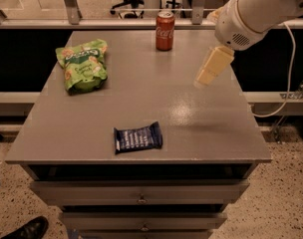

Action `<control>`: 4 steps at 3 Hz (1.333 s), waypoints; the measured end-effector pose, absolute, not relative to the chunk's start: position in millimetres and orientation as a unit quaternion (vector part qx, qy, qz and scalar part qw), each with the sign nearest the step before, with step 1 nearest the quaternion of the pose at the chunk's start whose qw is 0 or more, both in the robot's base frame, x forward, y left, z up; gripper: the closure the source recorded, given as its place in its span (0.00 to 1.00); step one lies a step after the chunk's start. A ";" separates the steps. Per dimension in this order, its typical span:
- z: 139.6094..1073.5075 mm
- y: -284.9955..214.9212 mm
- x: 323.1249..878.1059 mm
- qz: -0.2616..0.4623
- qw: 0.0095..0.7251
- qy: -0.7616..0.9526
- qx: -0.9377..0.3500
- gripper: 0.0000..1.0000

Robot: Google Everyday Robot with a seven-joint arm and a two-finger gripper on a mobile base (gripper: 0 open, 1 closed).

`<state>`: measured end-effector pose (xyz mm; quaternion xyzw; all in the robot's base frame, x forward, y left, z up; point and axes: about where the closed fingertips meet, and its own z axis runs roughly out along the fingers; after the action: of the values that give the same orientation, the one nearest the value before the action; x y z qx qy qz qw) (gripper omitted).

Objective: Knock coke can over

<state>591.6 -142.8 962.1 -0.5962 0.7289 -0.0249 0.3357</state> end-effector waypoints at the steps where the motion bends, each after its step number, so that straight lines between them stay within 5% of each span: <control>1: 955.9 -136.8 609.9 0.002 0.370 0.725 -0.581 0.00; 4: 938.5 -95.7 725.3 0.107 0.496 0.698 -0.506 0.00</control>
Offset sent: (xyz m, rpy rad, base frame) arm 0.1025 0.0135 -0.0251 0.4077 -0.0658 -0.0109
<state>725.3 -95.7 938.5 -0.5059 0.6978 0.1070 0.4957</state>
